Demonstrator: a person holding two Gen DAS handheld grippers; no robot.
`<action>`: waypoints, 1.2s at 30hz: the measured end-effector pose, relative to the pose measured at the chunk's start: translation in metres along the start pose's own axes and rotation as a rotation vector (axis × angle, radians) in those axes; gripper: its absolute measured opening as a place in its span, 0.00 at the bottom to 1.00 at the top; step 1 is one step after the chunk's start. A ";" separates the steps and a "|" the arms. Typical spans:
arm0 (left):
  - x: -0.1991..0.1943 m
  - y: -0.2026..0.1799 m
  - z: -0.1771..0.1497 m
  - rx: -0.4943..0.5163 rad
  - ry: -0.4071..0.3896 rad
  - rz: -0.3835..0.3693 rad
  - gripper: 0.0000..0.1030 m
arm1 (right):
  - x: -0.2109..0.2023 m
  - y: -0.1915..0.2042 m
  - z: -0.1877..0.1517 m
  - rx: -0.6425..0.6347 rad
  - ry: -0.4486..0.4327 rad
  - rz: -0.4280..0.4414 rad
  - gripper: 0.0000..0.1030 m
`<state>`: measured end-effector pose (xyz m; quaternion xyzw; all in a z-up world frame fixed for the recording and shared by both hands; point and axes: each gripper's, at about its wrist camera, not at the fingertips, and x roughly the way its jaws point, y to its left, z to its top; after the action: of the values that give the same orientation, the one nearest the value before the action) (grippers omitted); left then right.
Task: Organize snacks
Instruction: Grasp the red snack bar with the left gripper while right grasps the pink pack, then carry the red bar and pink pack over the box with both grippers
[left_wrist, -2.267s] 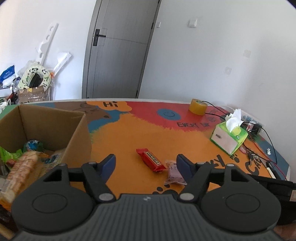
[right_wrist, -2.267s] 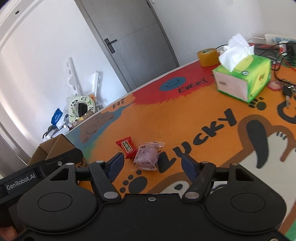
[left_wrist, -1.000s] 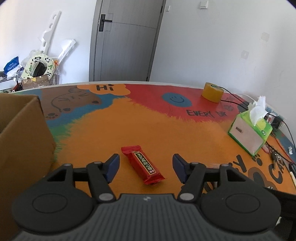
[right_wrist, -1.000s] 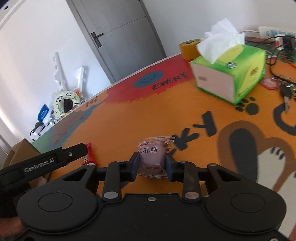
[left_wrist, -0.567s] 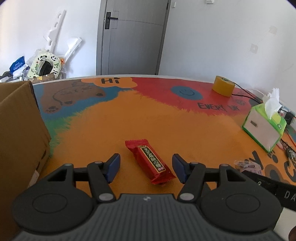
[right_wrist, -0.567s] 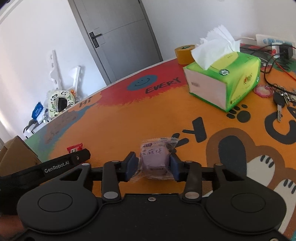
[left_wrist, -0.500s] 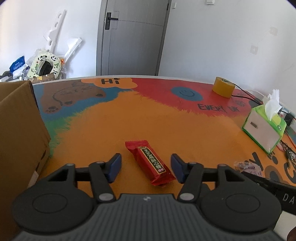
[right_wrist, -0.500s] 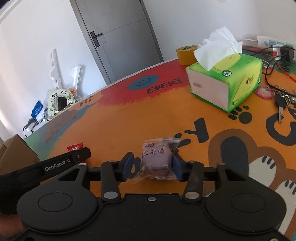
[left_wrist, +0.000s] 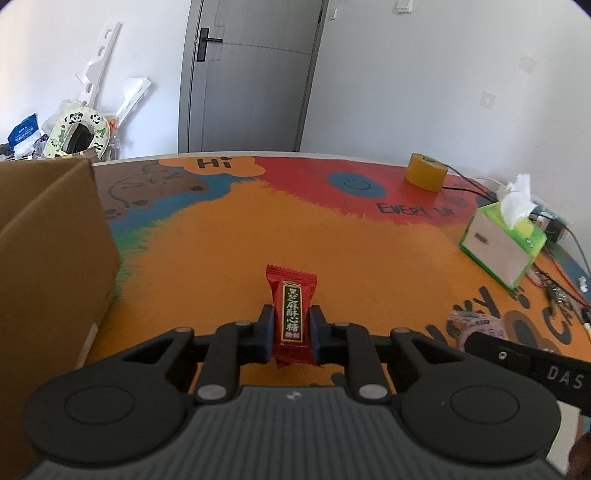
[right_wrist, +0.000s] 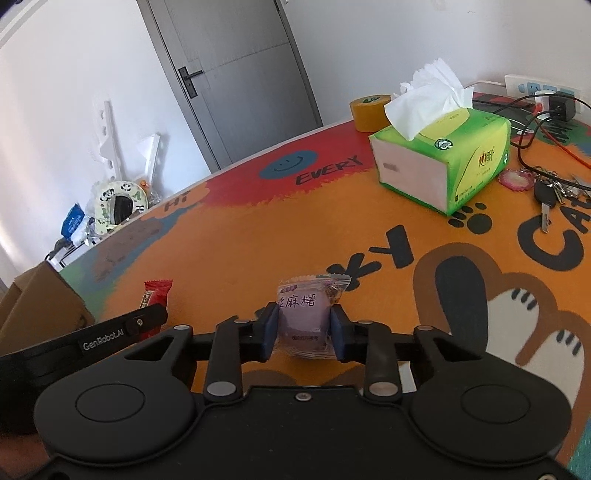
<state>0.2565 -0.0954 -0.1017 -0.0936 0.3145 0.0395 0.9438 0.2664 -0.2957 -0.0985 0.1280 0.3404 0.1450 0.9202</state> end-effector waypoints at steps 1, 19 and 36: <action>-0.005 0.001 0.000 -0.003 -0.003 -0.006 0.18 | -0.003 0.002 0.000 0.001 -0.004 0.006 0.30; -0.086 0.015 0.003 -0.002 -0.082 -0.079 0.18 | -0.058 0.038 -0.002 -0.027 -0.095 0.084 0.30; -0.152 0.050 0.010 -0.037 -0.172 -0.081 0.18 | -0.087 0.083 -0.002 -0.088 -0.147 0.191 0.30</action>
<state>0.1341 -0.0467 -0.0102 -0.1201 0.2275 0.0148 0.9662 0.1875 -0.2496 -0.0211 0.1298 0.2516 0.2372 0.9293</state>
